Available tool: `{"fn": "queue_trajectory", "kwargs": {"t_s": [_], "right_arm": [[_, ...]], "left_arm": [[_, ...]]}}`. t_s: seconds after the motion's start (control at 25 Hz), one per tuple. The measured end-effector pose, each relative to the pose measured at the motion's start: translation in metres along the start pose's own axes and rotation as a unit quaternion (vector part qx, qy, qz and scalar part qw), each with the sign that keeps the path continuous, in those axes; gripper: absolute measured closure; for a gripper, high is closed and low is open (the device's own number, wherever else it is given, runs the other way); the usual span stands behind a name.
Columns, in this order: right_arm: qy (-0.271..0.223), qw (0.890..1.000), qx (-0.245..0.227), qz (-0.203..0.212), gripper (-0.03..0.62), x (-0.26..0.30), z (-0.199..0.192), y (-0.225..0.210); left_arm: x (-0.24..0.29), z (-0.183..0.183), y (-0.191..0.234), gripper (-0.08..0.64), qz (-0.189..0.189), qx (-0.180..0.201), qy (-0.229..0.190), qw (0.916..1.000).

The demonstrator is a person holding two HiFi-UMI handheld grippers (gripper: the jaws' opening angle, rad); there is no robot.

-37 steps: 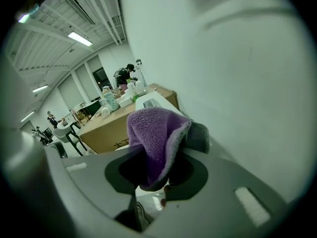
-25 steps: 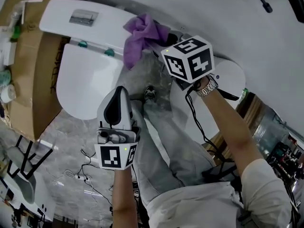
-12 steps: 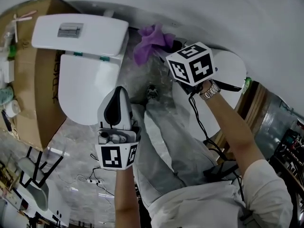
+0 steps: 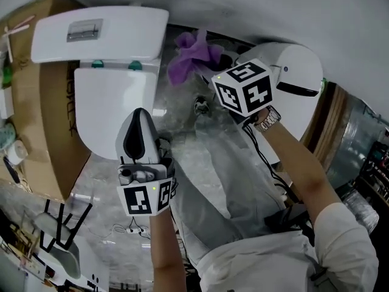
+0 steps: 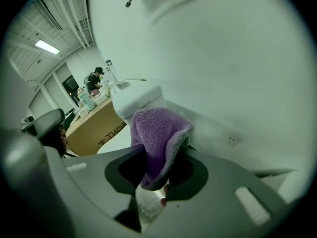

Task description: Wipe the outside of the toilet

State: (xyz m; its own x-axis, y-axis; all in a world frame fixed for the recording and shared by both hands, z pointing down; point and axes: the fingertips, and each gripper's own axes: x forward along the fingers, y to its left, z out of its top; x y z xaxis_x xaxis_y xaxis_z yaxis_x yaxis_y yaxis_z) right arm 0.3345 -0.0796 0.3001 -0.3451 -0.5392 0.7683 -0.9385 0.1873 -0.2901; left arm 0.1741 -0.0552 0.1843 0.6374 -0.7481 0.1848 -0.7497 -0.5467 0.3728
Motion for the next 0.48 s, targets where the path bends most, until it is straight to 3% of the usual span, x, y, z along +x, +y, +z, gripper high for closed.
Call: {"fn": "queue_trajectory", "kwargs": {"t_s": [0.48], "right_arm": [[-0.031,0.995,0.072,-0.057,0.495,0.058,0.017,0.107]], "left_arm": [[-0.055,0.039,0.127,0.554,-0.035,0.017,0.015,0.9991]]}}
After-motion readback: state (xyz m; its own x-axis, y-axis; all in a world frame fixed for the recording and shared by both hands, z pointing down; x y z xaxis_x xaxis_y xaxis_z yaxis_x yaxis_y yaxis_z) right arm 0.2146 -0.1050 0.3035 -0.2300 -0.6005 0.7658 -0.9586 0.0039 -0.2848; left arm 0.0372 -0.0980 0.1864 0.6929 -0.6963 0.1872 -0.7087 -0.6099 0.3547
